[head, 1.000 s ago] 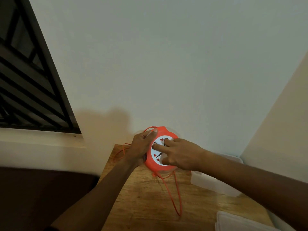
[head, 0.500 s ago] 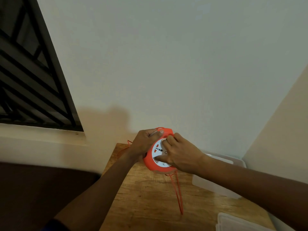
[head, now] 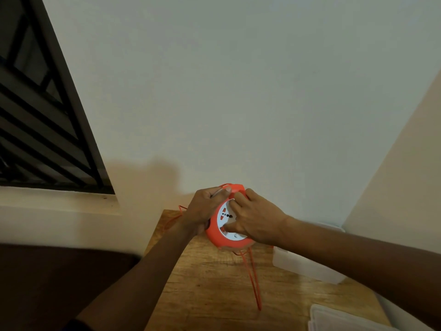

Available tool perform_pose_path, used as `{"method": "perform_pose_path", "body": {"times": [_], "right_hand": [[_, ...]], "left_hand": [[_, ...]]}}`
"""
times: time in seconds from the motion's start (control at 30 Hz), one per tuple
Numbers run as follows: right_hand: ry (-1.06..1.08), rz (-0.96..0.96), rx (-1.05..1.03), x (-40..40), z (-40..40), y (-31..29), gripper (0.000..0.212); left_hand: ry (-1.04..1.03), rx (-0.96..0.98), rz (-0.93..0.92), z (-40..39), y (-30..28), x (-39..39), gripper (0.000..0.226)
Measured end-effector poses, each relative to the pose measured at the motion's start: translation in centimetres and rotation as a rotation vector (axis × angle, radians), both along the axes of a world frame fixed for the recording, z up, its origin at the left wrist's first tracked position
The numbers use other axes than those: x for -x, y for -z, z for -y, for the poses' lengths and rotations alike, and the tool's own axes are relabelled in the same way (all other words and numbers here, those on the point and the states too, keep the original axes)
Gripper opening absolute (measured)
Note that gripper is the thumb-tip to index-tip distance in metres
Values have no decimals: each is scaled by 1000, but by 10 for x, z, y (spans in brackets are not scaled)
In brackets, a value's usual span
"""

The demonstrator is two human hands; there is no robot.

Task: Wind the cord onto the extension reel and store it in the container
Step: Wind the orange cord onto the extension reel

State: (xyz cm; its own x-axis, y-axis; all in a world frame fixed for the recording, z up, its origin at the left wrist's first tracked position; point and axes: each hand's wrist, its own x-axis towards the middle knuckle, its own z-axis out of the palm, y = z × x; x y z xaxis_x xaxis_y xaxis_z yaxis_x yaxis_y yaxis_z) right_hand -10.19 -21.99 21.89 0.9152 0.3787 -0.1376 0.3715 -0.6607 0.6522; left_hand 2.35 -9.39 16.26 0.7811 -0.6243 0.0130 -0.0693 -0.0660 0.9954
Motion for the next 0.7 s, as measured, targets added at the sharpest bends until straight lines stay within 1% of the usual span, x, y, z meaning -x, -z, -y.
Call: {"method": "perform_pose_path", "body": {"times": [0.1, 0.17, 0.23, 0.3, 0.37, 0.43, 0.5, 0.57, 0.6, 0.63, 0.67, 0.7], "right_hand": [[-51, 29, 18, -1, 4, -1, 76], [-40, 87, -12, -1, 6, -1, 77], [46, 180, -132, -4, 3, -1, 71], [211, 240, -303, -10, -1, 3, 69], [344, 289, -455, -17, -5, 10, 71], [412, 350, -612, -24, -8, 13, 70], [513, 432, -829, -29, -11, 16, 69], [693, 450, -1179, -32, -16, 17, 70], [796, 423, -1394, -34, -18, 17, 71], [886, 387, -1608, -36, -19, 18, 69], [966, 355, -1804, -37, -20, 18, 62], [1034, 320, -1983, -37, -19, 17, 52]], "left_hand": [[-9, 27, -57, -1, 0, 0, 22], [-24, 74, -113, -2, 0, 0, 24], [-70, 164, -166, 0, -2, 0, 30], [-156, 243, -213, 4, -3, 2, 30], [-237, 265, -197, 7, -5, 5, 25], [-302, 285, -167, 10, -5, 6, 29], [-387, 317, -123, 14, -6, 9, 38], [-463, 316, -17, 18, -8, 14, 47], [-481, 297, 21, 19, -9, 15, 45], [-490, 279, 29, 19, -8, 15, 36], [-499, 273, 21, 18, -7, 15, 29], [-500, 266, 5, 15, -5, 13, 28]]}}
